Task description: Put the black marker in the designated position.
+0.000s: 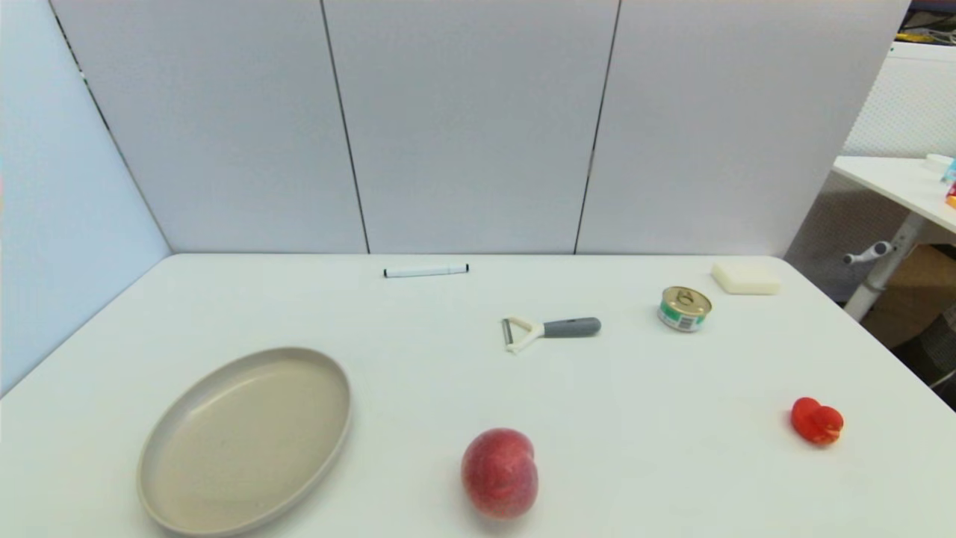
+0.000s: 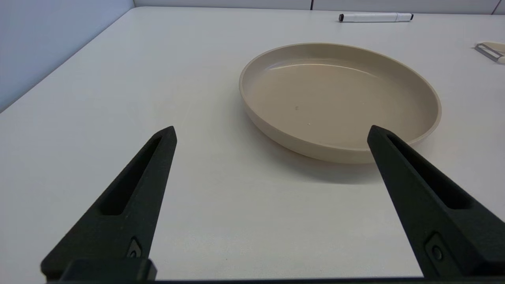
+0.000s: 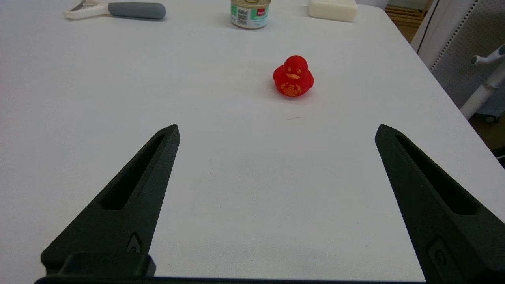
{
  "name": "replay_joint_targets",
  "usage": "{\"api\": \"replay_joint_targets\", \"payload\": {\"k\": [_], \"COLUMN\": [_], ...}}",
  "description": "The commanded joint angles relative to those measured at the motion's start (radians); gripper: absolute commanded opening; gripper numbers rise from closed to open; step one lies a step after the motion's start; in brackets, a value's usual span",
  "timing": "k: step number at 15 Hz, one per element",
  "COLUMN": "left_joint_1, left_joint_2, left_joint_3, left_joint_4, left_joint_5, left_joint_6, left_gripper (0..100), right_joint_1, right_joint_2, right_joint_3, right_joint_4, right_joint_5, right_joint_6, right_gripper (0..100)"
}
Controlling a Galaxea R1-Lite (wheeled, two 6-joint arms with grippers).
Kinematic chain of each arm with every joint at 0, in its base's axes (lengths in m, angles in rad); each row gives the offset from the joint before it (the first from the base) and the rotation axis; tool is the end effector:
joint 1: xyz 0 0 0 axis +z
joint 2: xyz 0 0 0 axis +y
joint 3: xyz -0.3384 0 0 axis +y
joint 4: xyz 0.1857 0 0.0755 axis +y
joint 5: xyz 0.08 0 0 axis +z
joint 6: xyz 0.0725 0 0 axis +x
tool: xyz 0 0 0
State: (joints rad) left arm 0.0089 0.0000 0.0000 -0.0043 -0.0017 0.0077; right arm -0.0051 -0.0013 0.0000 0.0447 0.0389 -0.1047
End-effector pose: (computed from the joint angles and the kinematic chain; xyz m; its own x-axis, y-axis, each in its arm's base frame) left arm -0.0002 -0.0001 0.0762 1.0000 0.0072 0.0043 -0.0072 0.9999 0.0077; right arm -0.0005 0.0028 0.0687 0.9985 0.0338 -0.0434 -0.0381 0.9940 -0.1027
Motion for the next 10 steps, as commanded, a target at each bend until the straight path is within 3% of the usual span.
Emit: {"api": "replay_joint_targets", "payload": {"k": [1,10], "left_joint_1": [0.000,0.000], "left_joint_2": [0.057,0.057], "left_joint_3": [-0.028,-0.028], "left_joint_4": [-0.003,-0.003], "left_joint_5": [0.002,0.002], "left_joint_6": [-0.009,-0.009], "left_gripper": [100,100], "right_joint_1": [0.001,0.001], "right_joint_2": [-0.002,0.001], "right_joint_3": [0.000,0.000], "right_joint_4": [0.000,0.001], "right_joint_5": [0.001,0.001], "right_joint_6": [-0.001,-0.001], "right_gripper": [100,100]}}
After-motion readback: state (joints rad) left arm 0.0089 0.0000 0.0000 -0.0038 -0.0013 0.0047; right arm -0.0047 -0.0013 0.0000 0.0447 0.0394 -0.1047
